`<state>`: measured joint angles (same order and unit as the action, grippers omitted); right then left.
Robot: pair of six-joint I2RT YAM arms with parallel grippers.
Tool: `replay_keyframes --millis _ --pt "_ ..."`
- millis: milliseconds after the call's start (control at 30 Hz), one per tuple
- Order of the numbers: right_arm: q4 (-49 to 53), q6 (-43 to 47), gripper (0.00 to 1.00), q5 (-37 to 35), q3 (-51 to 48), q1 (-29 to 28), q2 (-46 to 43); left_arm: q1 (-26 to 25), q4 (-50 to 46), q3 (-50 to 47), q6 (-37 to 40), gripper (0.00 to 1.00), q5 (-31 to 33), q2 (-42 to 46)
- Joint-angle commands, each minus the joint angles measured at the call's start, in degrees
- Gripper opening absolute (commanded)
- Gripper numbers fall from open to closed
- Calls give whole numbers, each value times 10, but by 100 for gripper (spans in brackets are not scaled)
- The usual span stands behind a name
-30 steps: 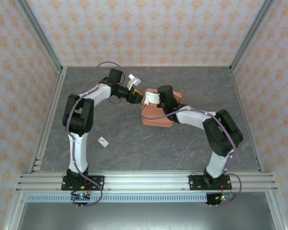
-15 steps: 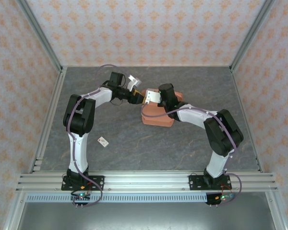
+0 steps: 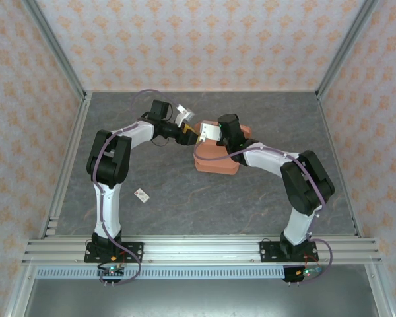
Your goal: Fold the paper box
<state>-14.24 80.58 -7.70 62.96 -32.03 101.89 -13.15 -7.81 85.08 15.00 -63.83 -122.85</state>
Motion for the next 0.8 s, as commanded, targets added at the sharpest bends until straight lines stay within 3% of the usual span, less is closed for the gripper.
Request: replay_keyframes --millis 0,433,767 --pt "3 13 0 -8 20 5 12 -4 -45 20 40 69 -17 8" --pt "-80 47 0 -20 -7 4 25 -6 -67 29 58 64 -18 -1" --pt "-83 38 0 -13 -11 5 24 -11 52 -11 -18 56 27 9"
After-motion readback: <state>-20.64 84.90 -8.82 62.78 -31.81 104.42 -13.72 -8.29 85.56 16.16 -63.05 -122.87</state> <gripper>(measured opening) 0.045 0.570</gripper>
